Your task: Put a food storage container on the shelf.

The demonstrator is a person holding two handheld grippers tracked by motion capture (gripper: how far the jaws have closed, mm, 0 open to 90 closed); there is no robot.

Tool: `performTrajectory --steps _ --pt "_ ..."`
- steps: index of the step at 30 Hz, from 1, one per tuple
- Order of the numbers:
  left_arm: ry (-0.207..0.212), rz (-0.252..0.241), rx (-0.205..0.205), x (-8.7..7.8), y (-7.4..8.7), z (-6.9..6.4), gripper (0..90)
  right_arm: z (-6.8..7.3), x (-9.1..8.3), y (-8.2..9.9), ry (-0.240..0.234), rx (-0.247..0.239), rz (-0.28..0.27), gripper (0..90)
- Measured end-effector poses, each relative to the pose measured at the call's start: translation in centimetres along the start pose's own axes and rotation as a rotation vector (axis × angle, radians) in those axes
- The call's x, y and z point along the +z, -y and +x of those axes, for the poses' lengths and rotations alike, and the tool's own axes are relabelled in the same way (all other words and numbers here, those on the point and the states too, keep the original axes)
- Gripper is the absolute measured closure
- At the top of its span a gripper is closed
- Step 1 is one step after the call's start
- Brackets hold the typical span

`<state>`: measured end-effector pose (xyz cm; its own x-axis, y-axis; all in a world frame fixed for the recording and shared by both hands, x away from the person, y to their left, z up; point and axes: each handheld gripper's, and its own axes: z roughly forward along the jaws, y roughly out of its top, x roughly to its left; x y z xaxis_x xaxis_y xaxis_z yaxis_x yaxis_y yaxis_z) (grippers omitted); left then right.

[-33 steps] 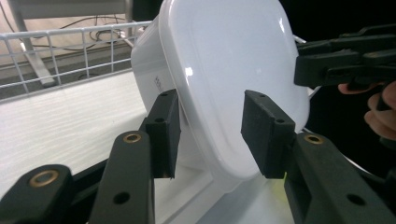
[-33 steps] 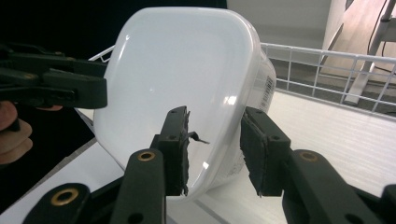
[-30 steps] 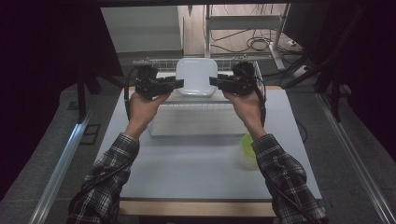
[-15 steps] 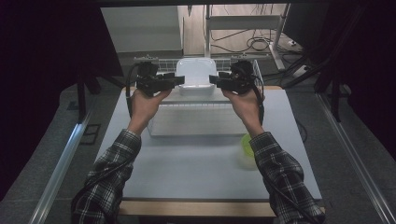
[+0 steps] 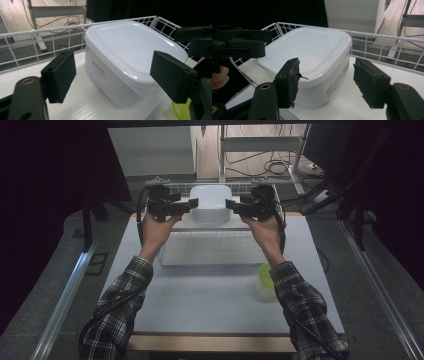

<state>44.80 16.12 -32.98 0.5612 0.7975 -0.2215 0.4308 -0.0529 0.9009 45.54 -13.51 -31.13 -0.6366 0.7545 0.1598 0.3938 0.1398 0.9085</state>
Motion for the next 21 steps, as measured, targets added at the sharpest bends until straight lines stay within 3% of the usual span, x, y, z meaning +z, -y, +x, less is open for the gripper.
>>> performTrajectory --steps 3,8,12,15,21 --pt "0.025 -0.018 -0.006 -0.6 0.4 -0.1 17.0 -0.1 -0.2 0.2 -0.029 0.013 0.010 33.6" --pt "0.058 -0.002 0.009 -1.2 0.8 -0.3 9.4 0.0 -0.6 0.7 -0.050 0.008 0.013 29.7" --pt "0.080 0.002 0.047 -2.0 1.5 -0.7 6.8 0.0 -1.1 1.1 -0.076 0.001 0.007 26.3" --pt "0.104 0.003 0.083 -2.8 2.2 -1.0 5.7 0.2 -1.5 1.4 -0.094 -0.032 0.011 22.2" --pt "0.114 -0.010 0.108 -3.9 3.3 -1.3 5.0 0.7 -2.2 2.1 -0.113 -0.058 0.013 17.7"
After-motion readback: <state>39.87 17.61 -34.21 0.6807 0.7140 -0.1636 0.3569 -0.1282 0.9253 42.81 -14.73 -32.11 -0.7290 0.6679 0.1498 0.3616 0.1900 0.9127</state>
